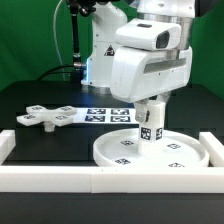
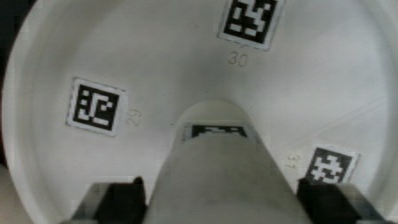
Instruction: Assemble round table
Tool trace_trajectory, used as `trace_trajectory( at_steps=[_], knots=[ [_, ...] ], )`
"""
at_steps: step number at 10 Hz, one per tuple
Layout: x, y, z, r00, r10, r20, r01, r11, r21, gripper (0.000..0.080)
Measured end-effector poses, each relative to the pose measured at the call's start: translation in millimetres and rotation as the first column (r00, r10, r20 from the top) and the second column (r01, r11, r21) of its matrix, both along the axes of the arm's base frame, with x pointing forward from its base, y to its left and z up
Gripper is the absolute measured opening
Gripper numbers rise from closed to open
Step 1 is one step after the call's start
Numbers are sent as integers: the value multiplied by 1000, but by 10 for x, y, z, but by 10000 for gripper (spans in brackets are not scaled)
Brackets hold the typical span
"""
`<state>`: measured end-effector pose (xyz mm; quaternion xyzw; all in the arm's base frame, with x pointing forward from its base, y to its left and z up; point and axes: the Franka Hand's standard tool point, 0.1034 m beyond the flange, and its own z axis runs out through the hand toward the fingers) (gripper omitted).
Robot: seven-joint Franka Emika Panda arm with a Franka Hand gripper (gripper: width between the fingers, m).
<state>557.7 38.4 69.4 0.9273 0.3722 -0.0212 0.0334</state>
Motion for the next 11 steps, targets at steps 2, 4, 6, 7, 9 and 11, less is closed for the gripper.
trace_trajectory(
  at_steps=[2,4,6,7,9,11],
  knots=[
    [3,2,7,992,-122,10,122,993,1,409],
    [9,1,17,991,-131,16,131,991,1,409],
    [-44,-102,101,998,-61,14,61,998,1,591],
    [-117,-249,182,999,-33,10,33,999,0,637],
    [-278,-571,285,998,-61,19,61,998,-2,648],
    [-276,-533,258,998,-58,15,58,998,-2,649]
  ],
)
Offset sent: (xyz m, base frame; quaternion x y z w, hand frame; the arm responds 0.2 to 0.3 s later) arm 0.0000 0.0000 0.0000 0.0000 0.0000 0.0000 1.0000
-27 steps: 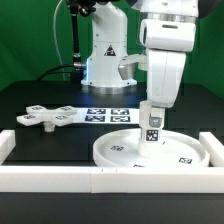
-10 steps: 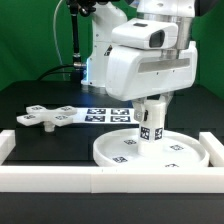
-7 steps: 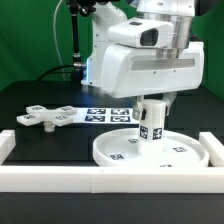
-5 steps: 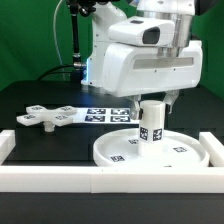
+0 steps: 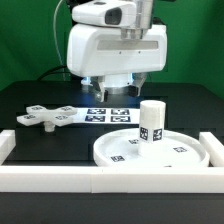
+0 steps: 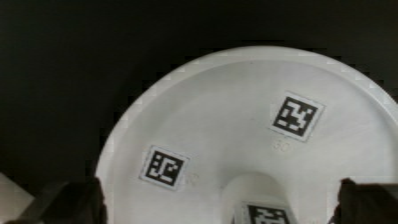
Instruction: Assemble round table
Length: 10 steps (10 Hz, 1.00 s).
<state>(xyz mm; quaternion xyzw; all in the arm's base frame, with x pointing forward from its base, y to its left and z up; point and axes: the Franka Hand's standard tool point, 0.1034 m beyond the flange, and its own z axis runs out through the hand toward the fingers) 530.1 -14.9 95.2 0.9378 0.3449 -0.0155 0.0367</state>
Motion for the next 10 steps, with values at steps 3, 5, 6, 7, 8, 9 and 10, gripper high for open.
trace_trajectory(
  at_steps=[3,5,6,7,8,9,10],
  knots=[
    [-11,-16,-7,1000,-1,-2,1,1000,-1,649],
    [-278,-393,55,997,-64,35,64,998,6,649],
    [-414,-558,43,995,-100,24,100,995,3,649],
    [-414,-561,37,994,-103,23,103,995,3,649],
    [-414,-552,32,995,-100,22,100,995,3,649],
    [-415,-553,28,995,-100,21,100,995,2,649],
    [-416,-552,26,995,-100,21,100,995,2,649]
  ],
)
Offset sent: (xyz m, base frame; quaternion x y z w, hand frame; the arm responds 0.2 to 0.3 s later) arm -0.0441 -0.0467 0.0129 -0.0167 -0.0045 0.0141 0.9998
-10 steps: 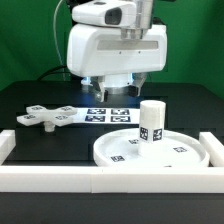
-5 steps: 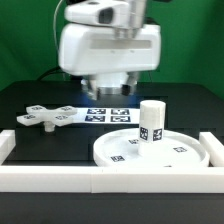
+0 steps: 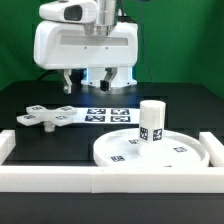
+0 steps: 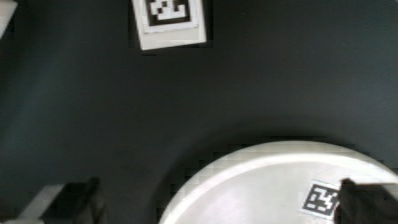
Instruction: Assemble round table
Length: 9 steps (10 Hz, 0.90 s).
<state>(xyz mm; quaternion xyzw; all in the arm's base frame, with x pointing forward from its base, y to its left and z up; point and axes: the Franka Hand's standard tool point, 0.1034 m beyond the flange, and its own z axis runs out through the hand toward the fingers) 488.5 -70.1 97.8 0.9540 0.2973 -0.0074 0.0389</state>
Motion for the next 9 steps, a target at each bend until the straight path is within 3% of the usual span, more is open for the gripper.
trace_trajectory(
  at_steps=[2,5,9],
  knots=[
    [-105,-184,-41,998,-59,-2,59,998,7,649],
    [-427,-672,-140,972,-235,17,234,972,28,649],
    [-460,-707,-170,970,-242,13,241,970,26,649]
  ],
)
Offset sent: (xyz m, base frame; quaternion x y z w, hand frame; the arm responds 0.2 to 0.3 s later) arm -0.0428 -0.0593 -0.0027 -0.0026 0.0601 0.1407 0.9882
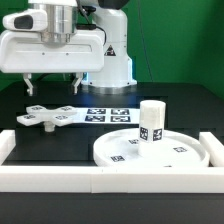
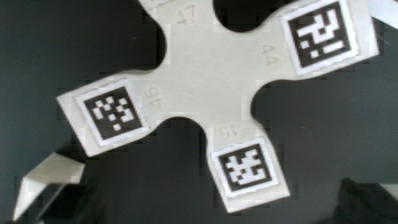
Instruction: Assemble round table
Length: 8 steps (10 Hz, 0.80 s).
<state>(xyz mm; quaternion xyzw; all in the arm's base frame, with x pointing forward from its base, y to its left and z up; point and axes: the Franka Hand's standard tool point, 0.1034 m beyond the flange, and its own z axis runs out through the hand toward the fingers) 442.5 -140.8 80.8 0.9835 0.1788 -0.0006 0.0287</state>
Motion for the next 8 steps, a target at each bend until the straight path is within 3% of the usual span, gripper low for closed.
trace_trajectory(
  at_steps=[2,5,8],
  knots=[
    [-3,-11,1,1000,-12,1,12,1000,0,649],
    [-102,-122,-30,918,-395,-18,396,917,51,649],
    [-93,-92,-48,883,-470,-19,470,881,52,649]
  ],
)
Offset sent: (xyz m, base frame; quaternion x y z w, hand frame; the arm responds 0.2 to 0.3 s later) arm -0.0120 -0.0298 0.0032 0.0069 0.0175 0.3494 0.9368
